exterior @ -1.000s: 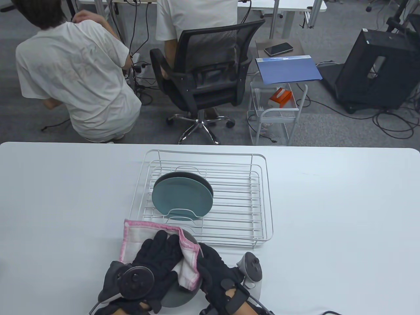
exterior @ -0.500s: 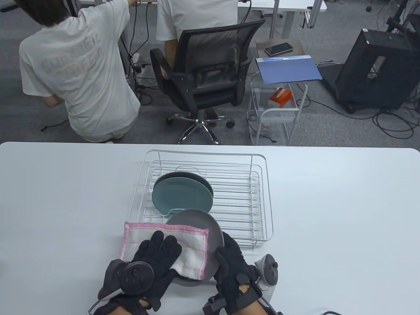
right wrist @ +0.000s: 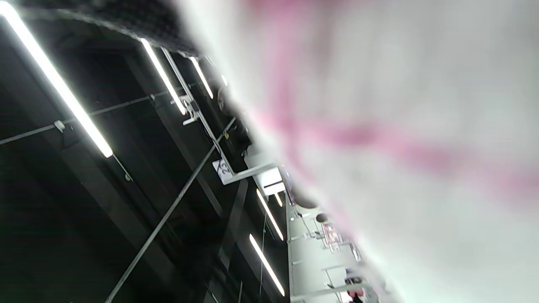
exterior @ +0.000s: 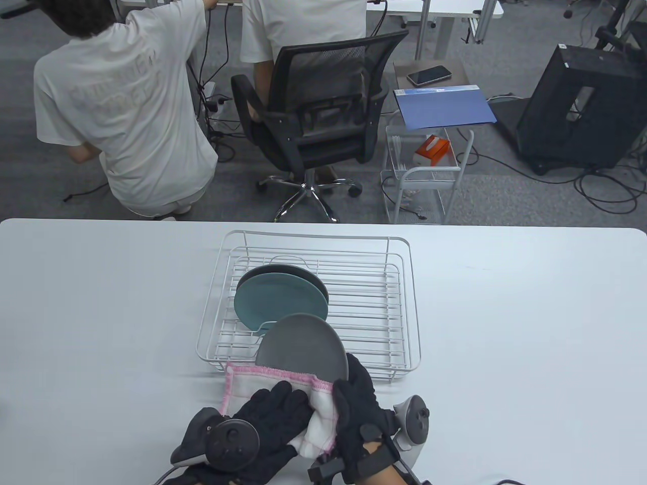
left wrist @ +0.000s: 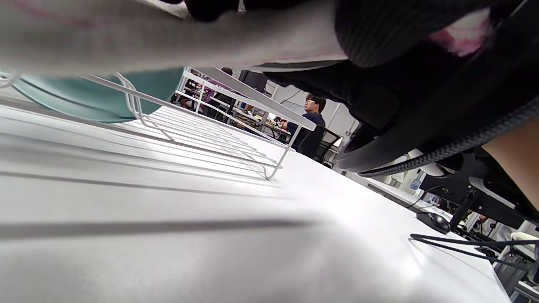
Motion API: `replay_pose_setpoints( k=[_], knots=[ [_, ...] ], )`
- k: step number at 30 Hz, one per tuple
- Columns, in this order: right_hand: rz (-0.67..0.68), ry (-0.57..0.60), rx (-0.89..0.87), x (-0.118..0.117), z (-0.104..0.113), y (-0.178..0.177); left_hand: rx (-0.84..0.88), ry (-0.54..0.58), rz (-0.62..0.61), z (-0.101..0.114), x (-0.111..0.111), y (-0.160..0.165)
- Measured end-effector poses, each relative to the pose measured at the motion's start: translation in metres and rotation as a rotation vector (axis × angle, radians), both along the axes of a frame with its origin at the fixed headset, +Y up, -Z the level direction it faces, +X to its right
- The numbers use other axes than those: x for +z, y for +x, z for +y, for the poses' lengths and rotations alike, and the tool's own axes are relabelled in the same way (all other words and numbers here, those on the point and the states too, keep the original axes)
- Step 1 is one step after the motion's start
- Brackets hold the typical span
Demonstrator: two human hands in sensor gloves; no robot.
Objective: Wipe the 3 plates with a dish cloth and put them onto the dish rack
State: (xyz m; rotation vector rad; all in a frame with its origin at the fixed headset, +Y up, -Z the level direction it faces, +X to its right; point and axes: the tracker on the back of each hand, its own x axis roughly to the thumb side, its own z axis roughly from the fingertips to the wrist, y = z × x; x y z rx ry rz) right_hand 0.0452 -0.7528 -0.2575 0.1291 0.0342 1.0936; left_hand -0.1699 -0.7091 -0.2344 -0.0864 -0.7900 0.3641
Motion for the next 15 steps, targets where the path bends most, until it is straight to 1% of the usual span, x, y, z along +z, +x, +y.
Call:
replay_pose_setpoints(
  k=[5, 9, 11, 15],
  knots=[
    [0.109, -0.005, 0.027, 0.005, -0.005, -0.020, 0.021, 0.051, 0.025, 0.005, 0.001, -0.003],
    [0.128, 0.053, 0.183, 0.008, 0.000, -0.025, 0.035, 0.112, 0.078, 0.006, -0.003, -0.014],
    [0.160, 0.045, 0.172, 0.010, 0.001, -0.028, 0.059, 0.133, 0.133, 0.007, -0.007, -0.021],
    [0.191, 0.032, 0.168, 0.011, 0.000, -0.031, 0.060, 0.154, 0.199, 0.010, -0.013, -0.031]
  ],
)
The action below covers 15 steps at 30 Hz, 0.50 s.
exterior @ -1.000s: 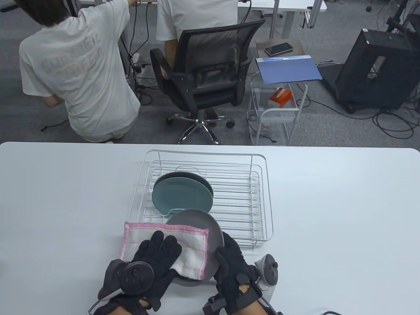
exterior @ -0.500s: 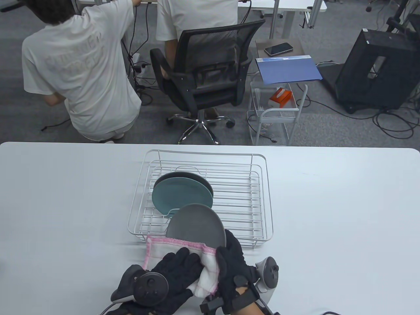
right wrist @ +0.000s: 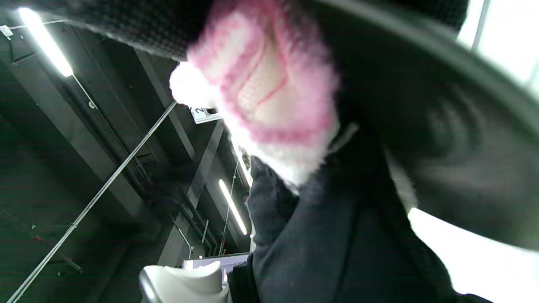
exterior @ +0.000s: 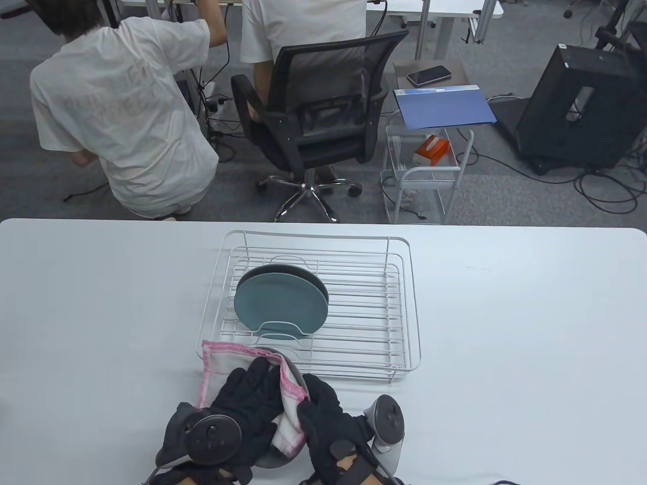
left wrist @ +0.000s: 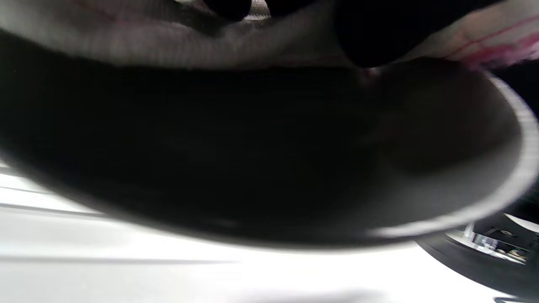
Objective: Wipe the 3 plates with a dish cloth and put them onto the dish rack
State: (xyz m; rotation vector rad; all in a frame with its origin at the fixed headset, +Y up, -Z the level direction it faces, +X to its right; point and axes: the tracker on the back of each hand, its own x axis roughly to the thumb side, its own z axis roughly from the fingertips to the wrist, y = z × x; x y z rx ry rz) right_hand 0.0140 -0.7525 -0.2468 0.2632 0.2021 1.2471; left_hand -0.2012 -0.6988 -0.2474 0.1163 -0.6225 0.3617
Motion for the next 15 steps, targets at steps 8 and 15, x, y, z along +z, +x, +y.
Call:
replay_pose_setpoints(
  k=[8, 15],
  knots=[
    [-0.024, -0.042, -0.052, -0.002, 0.002, 0.008, -0.001, -0.026, 0.103, -0.001, -0.012, -0.017],
    [-0.104, -0.099, -0.174, -0.008, 0.004, 0.028, 0.013, -0.053, 0.115, 0.000, -0.015, -0.020]
  ],
)
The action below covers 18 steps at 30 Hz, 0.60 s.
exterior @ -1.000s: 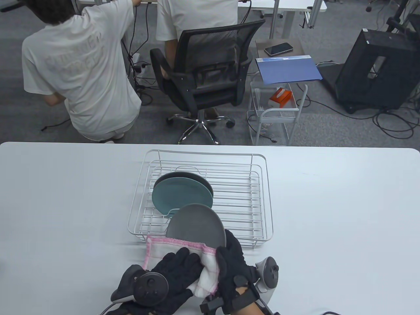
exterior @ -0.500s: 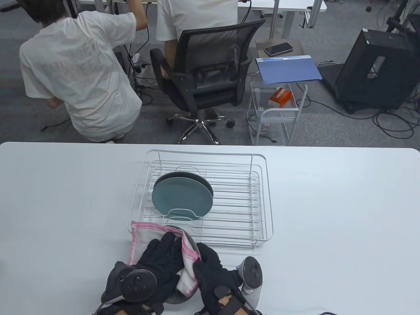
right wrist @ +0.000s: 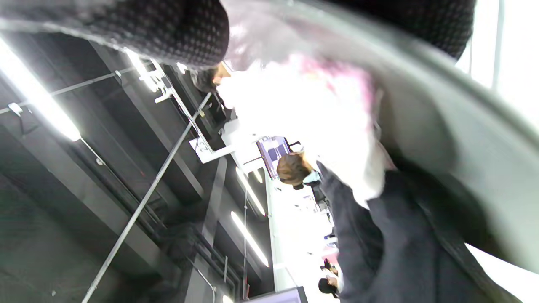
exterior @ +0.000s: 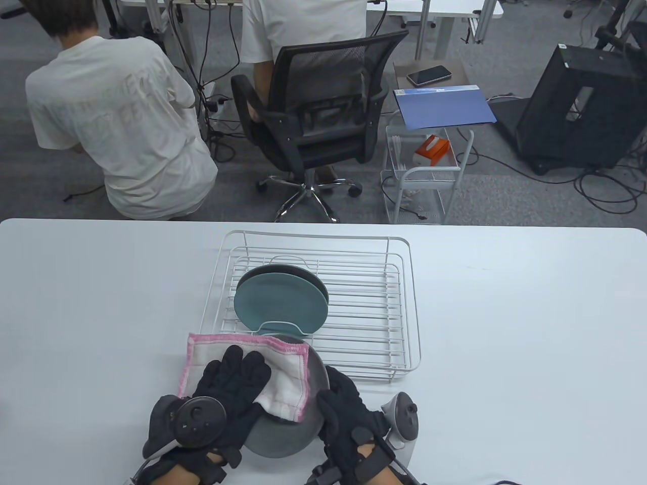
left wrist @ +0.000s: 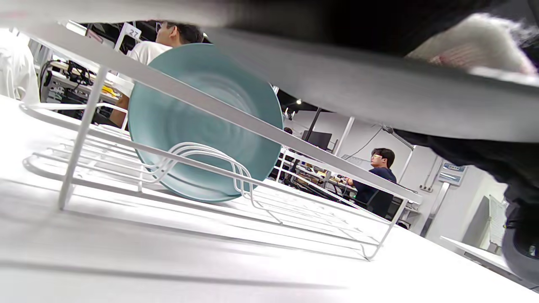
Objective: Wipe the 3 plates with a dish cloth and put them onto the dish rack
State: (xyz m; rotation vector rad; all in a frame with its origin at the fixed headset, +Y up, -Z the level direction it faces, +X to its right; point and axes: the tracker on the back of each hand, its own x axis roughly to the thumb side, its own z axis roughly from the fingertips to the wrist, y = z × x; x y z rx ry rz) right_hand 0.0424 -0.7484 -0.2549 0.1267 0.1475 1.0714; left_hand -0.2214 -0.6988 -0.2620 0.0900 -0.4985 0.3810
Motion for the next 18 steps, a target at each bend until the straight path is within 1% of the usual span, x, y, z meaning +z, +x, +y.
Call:
replay_pose_setpoints(
  k=[3, 6, 10, 12, 15, 16, 18],
  knots=[
    [-0.056, 0.012, -0.018, -0.002, 0.003, 0.010, 0.008, -0.031, -0.031, -0.001, 0.001, 0.003],
    [-0.130, 0.028, -0.046, -0.004, 0.006, 0.022, 0.030, -0.063, -0.088, 0.000, 0.004, 0.009],
    [-0.188, 0.023, -0.067, -0.005, 0.008, 0.031, -0.009, -0.052, -0.164, 0.005, 0.013, 0.020],
    [-0.212, 0.026, -0.062, -0.006, 0.007, 0.034, 0.006, -0.037, -0.187, 0.008, 0.016, 0.022],
    [-0.247, 0.018, -0.088, -0.007, 0.007, 0.038, 0.078, 0.028, -0.184, 0.015, 0.021, 0.017],
    [-0.248, 0.029, -0.105, -0.008, 0.008, 0.038, 0.130, 0.075, -0.157, 0.017, 0.023, 0.013],
    [-0.245, 0.082, -0.078, -0.010, 0.014, 0.040, 0.190, 0.104, -0.122, 0.020, 0.022, 0.005]
  ],
)
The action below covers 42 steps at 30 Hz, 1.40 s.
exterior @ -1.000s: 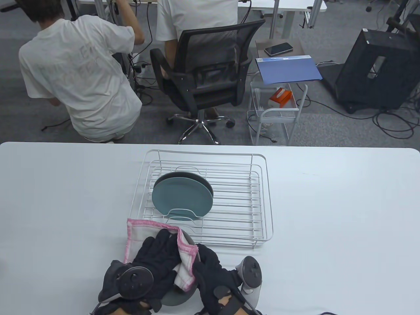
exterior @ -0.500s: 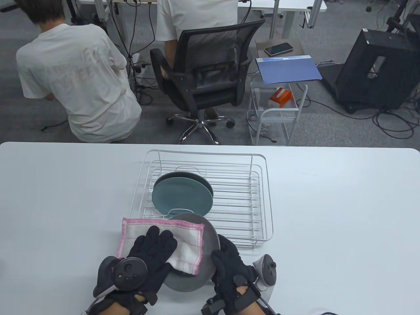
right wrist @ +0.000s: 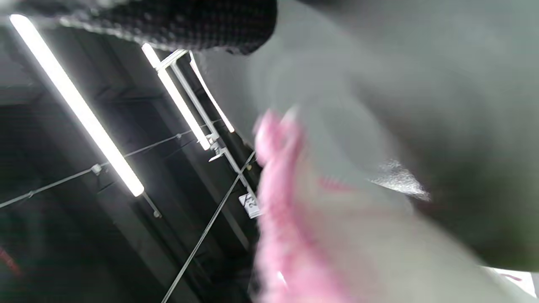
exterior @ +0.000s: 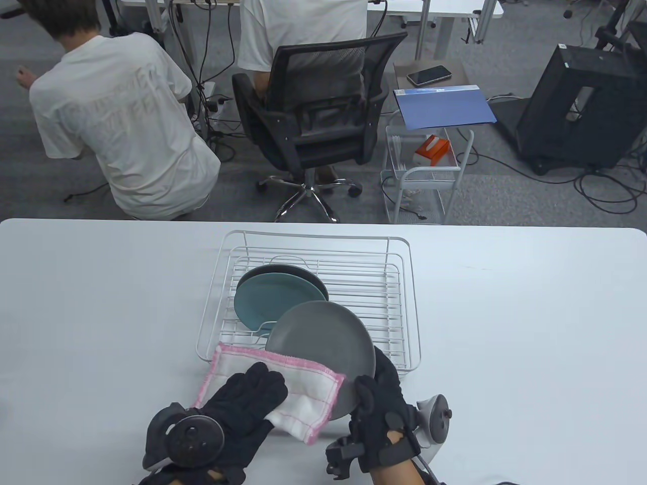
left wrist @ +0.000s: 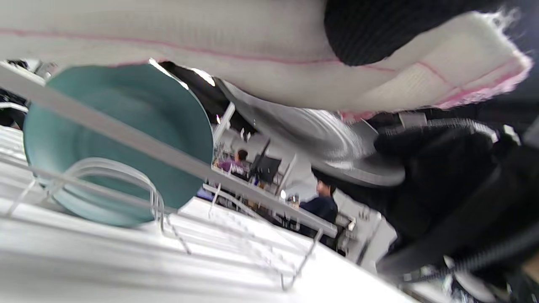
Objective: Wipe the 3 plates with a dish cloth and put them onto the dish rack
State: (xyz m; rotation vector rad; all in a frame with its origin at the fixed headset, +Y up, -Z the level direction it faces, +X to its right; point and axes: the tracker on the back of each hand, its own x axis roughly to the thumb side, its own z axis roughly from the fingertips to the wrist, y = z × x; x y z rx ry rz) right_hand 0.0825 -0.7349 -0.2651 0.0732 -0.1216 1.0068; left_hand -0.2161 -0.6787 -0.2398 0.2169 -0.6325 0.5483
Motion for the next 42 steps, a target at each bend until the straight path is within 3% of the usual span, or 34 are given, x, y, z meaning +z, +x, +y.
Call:
replay_pose_setpoints(
  k=[9, 14, 21, 26, 32, 42],
  knots=[
    [-0.137, 0.139, 0.343, -0.008, 0.029, 0.007, 0.195, 0.025, 0.193, 0.005, -0.013, -0.043],
    [-0.187, 0.289, 0.574, -0.022, 0.065, 0.008, 0.280, 0.009, 0.291, 0.005, -0.020, -0.064],
    [-0.298, 0.451, 1.011, -0.060, 0.115, 0.000, 0.371, -0.037, 0.401, -0.001, -0.028, -0.087],
    [-0.211, 0.452, 1.089, -0.092, 0.118, -0.022, 0.361, -0.045, 0.403, -0.003, -0.029, -0.087],
    [-0.102, 0.441, 1.225, -0.126, 0.108, -0.060, 0.357, -0.041, 0.399, -0.002, -0.029, -0.087],
    [0.065, 0.402, 1.398, -0.152, 0.087, -0.104, 0.348, -0.041, 0.391, -0.002, -0.029, -0.086]
  ],
)
